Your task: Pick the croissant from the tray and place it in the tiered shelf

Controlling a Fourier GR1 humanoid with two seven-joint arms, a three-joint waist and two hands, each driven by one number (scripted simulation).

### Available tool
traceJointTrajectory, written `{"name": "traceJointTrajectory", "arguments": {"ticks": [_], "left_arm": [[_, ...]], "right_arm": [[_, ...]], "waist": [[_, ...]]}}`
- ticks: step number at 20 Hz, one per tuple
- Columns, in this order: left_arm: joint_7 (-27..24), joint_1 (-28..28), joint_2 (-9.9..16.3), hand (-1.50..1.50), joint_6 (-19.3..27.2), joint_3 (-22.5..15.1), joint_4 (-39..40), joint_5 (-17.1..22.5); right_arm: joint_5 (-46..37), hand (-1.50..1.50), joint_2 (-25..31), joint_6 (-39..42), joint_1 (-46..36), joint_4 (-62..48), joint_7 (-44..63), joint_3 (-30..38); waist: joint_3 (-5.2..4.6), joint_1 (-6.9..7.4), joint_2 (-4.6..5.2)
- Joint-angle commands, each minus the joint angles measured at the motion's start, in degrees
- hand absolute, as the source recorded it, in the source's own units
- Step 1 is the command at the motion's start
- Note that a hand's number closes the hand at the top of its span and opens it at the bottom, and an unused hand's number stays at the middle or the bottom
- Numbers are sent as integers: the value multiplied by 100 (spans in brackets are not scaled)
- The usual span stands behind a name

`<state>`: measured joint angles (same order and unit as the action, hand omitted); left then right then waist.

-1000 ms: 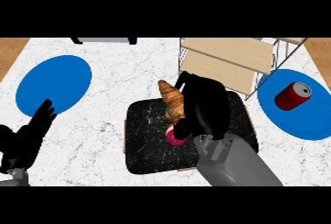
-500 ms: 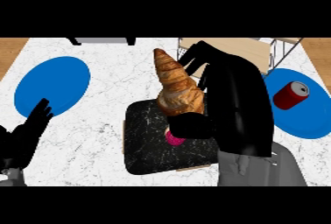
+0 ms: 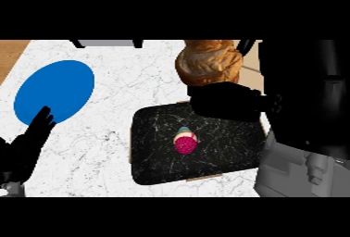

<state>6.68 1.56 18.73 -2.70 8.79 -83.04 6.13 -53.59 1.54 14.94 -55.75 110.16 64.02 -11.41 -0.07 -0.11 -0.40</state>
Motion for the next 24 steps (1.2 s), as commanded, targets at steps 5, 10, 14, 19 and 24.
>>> {"name": "traceJointTrajectory", "arguments": {"ticks": [5, 10, 14, 19, 24], "left_arm": [[-106, 185, -31, 0, -76, 77, -16, 57], [20, 158, -72, 0, 39, -19, -131, -121], [-127, -217, -57, 0, -95, 36, 310, -73], [102, -60, 49, 0, -164, 108, -67, -22], [6, -327, -10, 0, -152, 138, 272, -92]], "right_arm": [[-143, 150, 594, 1324, -823, -659, 546, 715], [-282, 150, 528, 1494, -1572, -1426, 453, 972], [-444, 150, 989, 1076, -1582, -2207, -358, 1402], [-860, 150, 979, 1069, -1511, -2515, -413, 1234], [-996, 150, 1122, 221, -1412, -3509, -1110, 1551]], "waist": [[2, -8, -5], [1, 42, 5], [0, 28, 49], [4, 57, 33], [3, 77, 65]]}}
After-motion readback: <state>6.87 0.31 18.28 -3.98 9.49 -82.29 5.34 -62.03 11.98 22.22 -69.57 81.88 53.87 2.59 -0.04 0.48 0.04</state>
